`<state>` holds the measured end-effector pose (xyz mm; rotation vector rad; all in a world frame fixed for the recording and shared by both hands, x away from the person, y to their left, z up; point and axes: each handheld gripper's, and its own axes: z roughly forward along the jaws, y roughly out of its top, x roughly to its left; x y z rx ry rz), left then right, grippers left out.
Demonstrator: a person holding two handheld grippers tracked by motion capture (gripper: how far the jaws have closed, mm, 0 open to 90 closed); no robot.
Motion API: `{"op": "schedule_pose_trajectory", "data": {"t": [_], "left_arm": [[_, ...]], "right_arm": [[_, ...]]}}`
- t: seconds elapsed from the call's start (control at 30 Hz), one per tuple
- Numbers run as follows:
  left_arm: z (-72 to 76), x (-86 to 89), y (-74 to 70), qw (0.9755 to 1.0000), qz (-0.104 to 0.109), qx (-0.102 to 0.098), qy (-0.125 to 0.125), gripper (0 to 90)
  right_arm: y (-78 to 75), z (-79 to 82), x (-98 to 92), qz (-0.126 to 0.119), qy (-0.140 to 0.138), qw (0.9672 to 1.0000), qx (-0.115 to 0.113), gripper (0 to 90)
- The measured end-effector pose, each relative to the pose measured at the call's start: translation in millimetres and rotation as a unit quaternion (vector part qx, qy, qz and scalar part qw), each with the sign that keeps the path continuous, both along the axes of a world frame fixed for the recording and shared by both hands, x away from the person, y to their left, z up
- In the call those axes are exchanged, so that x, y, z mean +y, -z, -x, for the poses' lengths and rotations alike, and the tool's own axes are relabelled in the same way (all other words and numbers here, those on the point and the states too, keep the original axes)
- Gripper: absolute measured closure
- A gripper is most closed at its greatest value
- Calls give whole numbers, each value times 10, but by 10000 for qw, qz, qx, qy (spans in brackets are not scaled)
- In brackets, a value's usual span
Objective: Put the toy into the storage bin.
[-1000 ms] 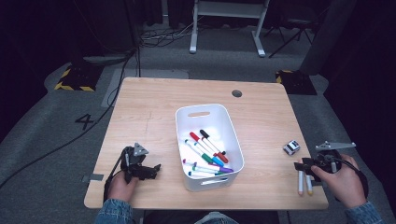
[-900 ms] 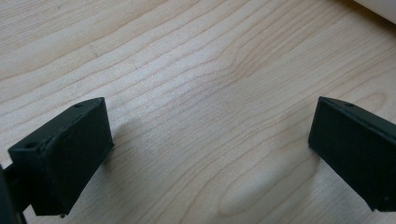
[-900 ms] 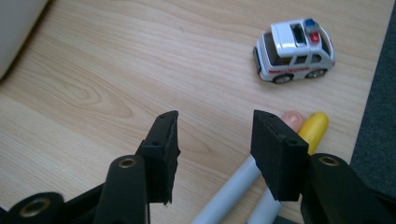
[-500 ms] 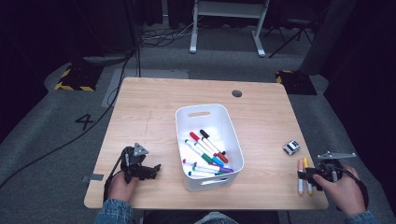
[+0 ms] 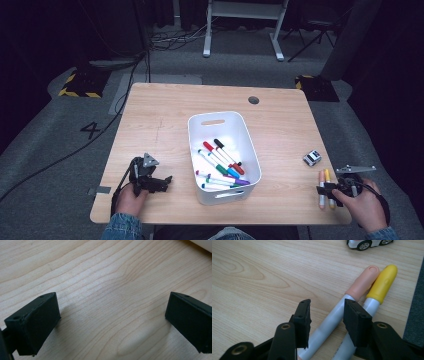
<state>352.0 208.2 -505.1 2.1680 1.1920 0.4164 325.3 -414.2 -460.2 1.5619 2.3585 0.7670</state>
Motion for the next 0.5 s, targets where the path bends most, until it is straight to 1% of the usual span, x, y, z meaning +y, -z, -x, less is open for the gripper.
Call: {"op": "schedule_pose_trajectory", "data": {"t": [0.2, 0.27, 0.3, 0.37, 0.4, 0.43, 0.5], "left_arm": [[0, 0, 0, 10000, -2, 1, -1, 0], [0, 0, 0, 10000, -1, 1, -1, 0], [0, 0, 0, 10000, -2, 1, -1, 0], [0, 0, 0, 10000, -3, 1, 0, 0], [0, 0, -1, 10000, -3, 3, 1, 0], [0, 0, 0, 10000, -2, 2, 0, 0], [0, 0, -1, 10000, -2, 3, 0, 0]], "right_arm": [[35, 6, 18, 33, 3, 10000, -47, 584], [43, 8, 32, 12, 28, 10000, -3, 593], [55, 4, 32, 28, -16, 10000, -10, 598], [78, -3, 56, 59, -9, 10000, 15, 622], [87, -1, 76, 49, -5, 10000, 23, 624], [99, -4, 88, 47, -38, 10000, -17, 624], [121, -5, 139, -10, -103, 9999, 17, 637]]}}
